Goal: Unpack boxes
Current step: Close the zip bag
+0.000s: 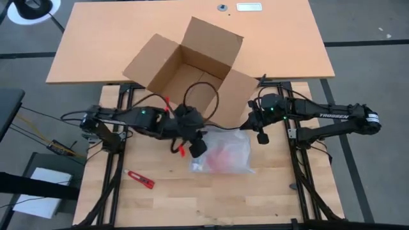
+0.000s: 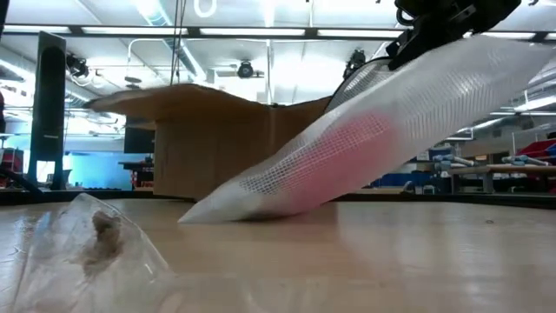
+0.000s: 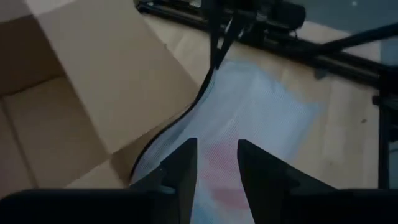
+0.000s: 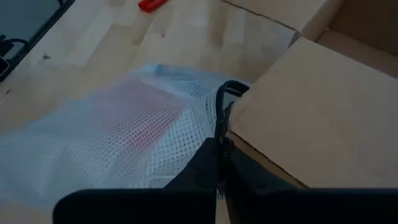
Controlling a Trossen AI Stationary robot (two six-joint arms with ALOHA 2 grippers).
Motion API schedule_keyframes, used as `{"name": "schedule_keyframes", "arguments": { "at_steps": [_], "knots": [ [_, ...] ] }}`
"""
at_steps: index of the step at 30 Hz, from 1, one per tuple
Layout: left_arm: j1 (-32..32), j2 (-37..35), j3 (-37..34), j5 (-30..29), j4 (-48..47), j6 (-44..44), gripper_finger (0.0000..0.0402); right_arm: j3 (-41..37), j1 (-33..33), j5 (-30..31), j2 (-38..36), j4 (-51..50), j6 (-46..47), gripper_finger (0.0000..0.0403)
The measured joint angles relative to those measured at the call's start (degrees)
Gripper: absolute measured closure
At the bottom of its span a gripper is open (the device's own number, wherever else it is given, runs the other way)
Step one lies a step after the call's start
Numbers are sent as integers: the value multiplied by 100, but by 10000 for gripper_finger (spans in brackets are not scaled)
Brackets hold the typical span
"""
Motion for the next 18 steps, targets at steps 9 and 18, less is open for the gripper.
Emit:
{"name": "schedule_keyframes", "arguments": {
  "at_steps": [9,18],
  "knots": [
    [4,840,-11,493,607,-302,275,0,71,-32,317,-141,1256,391],
    [-279,1457,-13,774,517,-835,275,0,719,365,1018,-127,2100,391]
  ]
}}
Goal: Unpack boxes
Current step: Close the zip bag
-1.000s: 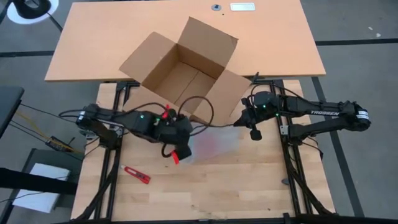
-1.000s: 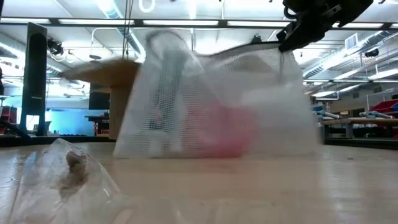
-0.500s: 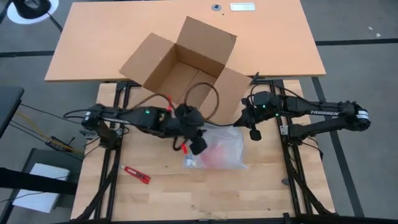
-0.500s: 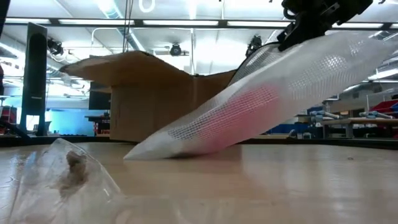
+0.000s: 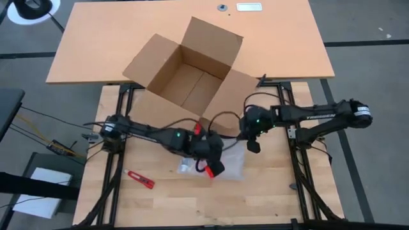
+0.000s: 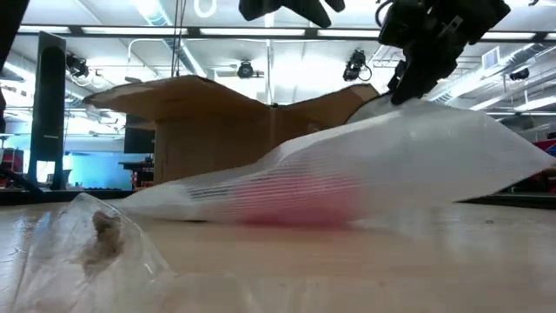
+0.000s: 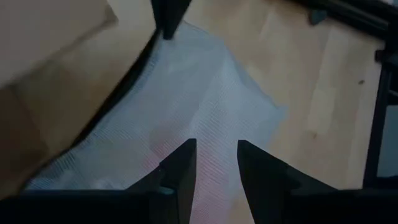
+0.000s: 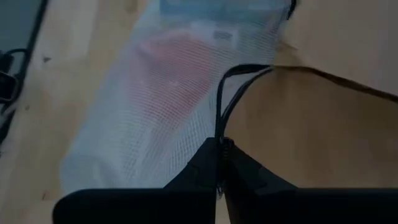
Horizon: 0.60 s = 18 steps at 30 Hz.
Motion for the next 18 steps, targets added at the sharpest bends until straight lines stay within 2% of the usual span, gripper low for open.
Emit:
{"name": "schedule_keyframes", "arguments": {
  "at_steps": [5,11,14,18],
  "knots": [
    [-351,164,-2,5,-31,-349,275,2,500,553,137,3,864,391],
    [-706,166,-403,23,-24,-662,275,4,1238,1237,441,206,1698,391],
    [-873,162,-621,134,21,-753,275,4,1580,1463,776,593,2208,391],
    [-1139,173,-745,329,-31,-808,275,4,1997,1549,1411,1660,2942,391]
  ]
}}
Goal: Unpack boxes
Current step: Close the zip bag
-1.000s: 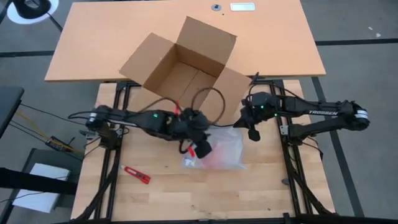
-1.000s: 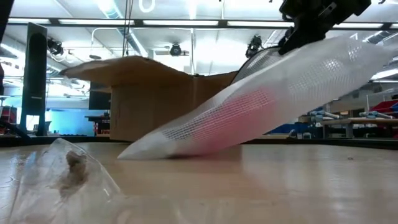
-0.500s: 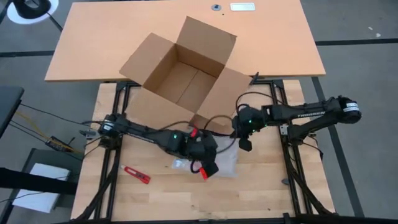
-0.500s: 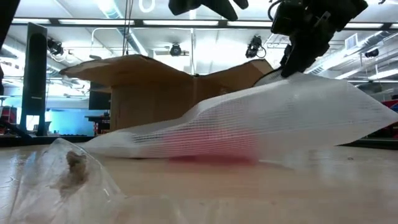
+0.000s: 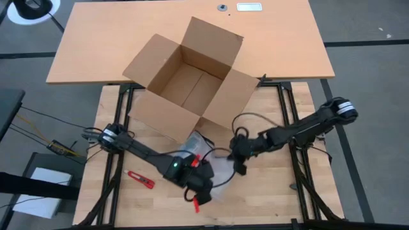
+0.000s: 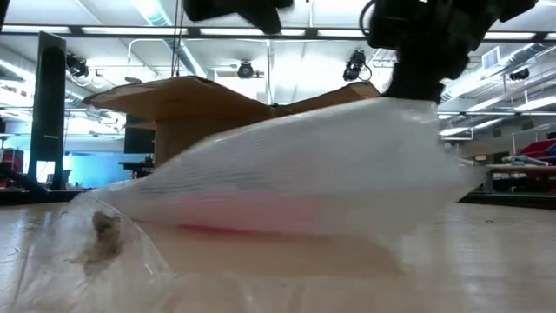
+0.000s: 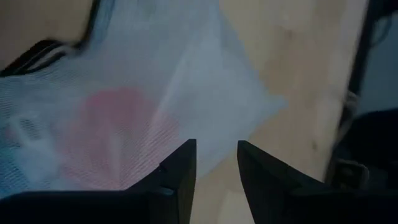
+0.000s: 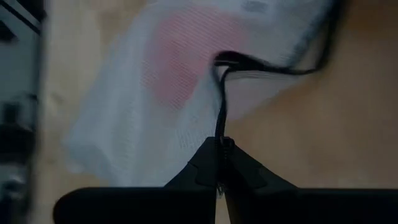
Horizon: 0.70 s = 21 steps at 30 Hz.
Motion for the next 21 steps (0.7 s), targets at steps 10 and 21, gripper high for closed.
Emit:
{"name": "schedule_keyframes", "arguments": {
  "at_steps": [10,21],
  "knots": [
    [-621,-9,558,-31,-700,-388,275,56,14,-864,1143,2609,981,337],
    [-573,-15,772,-700,-324,-410,275,94,-281,-1839,-323,37,-174,206]
  ]
}}
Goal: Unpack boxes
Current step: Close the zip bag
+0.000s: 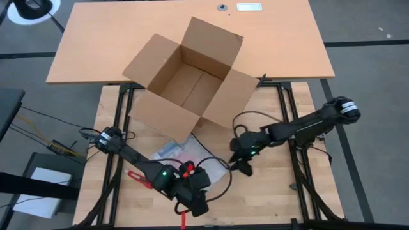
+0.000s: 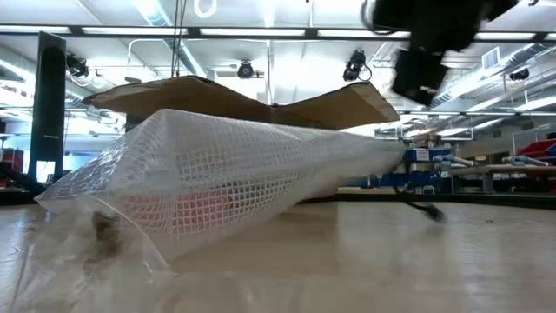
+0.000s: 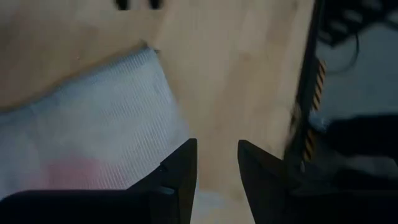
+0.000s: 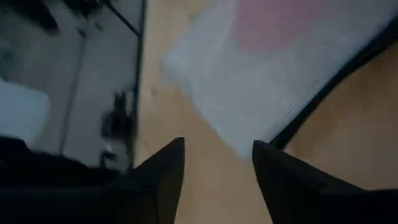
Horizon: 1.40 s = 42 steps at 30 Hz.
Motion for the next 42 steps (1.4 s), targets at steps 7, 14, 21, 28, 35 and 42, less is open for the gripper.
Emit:
{"name": "schedule_keyframes", "arguments": {
  "at_steps": [7,14,21,28,35,42],
  "knots": [
    [367,147,0,-313,425,22,275,-425,445,838,-930,-1342,-1109,202],
    [627,891,-2,-192,2004,486,275,-1716,924,936,-1175,243,-1384,208],
    [649,1366,-4,-777,1865,476,275,-2255,904,979,-1008,1284,-1521,209],
    [812,1708,-8,-1323,1598,984,275,-2280,902,1263,-537,1580,-1857,208],
    [908,2049,-4,-1344,1681,1085,275,-2277,902,1285,276,2399,-1852,210],
    [1008,2389,-4,-1454,1466,1079,275,-2275,902,1309,986,2836,-1828,212]
  ]
}}
